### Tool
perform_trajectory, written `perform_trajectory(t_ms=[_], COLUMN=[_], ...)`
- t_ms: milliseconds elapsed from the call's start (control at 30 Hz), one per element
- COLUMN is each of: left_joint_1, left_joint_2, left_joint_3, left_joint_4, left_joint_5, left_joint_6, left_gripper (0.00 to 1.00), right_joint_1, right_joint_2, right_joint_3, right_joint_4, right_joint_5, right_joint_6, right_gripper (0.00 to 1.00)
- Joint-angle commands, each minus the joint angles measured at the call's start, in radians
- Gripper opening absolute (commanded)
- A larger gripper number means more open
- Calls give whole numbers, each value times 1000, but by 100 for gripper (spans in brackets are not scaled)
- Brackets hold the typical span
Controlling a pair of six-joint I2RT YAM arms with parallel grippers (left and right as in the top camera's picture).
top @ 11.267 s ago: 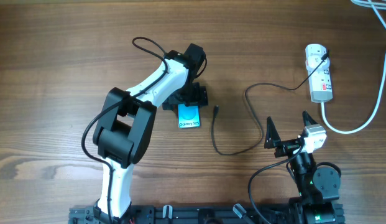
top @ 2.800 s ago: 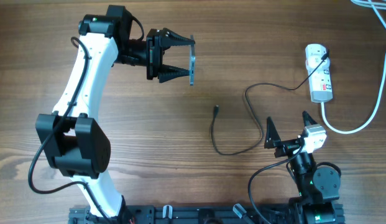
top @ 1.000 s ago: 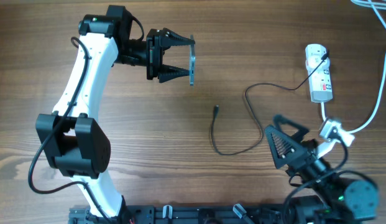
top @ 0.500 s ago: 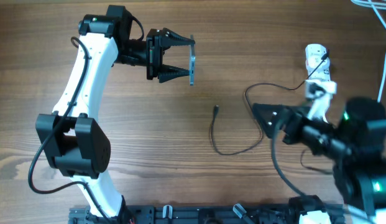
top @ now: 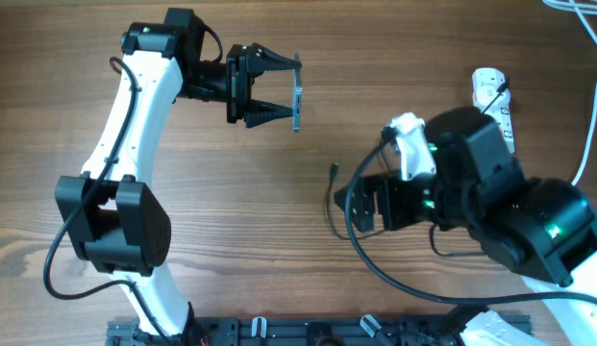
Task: Plug charger to phone and switch on socket
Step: 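Carry the plug with the right gripper toward the phone's bottom port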
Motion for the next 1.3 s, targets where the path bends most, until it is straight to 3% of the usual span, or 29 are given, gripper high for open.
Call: perform_trajectory(t_ms=[0, 200, 300, 367, 533, 633, 833, 1100, 1267], left_joint_1=[8, 8, 8, 8, 8, 8, 8, 8, 7], left_joint_2=[-37, -37, -37, -37, -37, -38, -37, -37, -37], left_joint_3=[23, 23, 23, 23, 23, 23, 23, 23, 23], left_joint_4=[0, 0, 0, 0, 0, 0, 0, 2, 4], left_joint_5=[56, 56, 56, 56, 56, 56, 56, 47, -43], left_joint_6=[-6, -5, -6, -6, -6, -6, -5, 2, 2], left_gripper=[54, 55, 55, 55, 55, 55, 55, 55, 54], right_joint_1=[90, 105, 105, 105, 105, 105, 105, 106, 114], right_joint_2=[107, 164, 159, 153, 138, 138, 134, 141, 183], right_joint_3=[156, 166, 166, 166, 166, 166, 167, 216, 216], right_joint_4=[-131, -111, -19, 15, 11, -13, 42, 180, 219], right_joint_5=[482, 443, 227, 152, 195, 280, 61, 95, 150], right_joint_6=[171, 176, -34, -93, -87, -5, -125, -23, 28], right_gripper=[100, 100, 100, 99, 99, 100, 92, 92, 92])
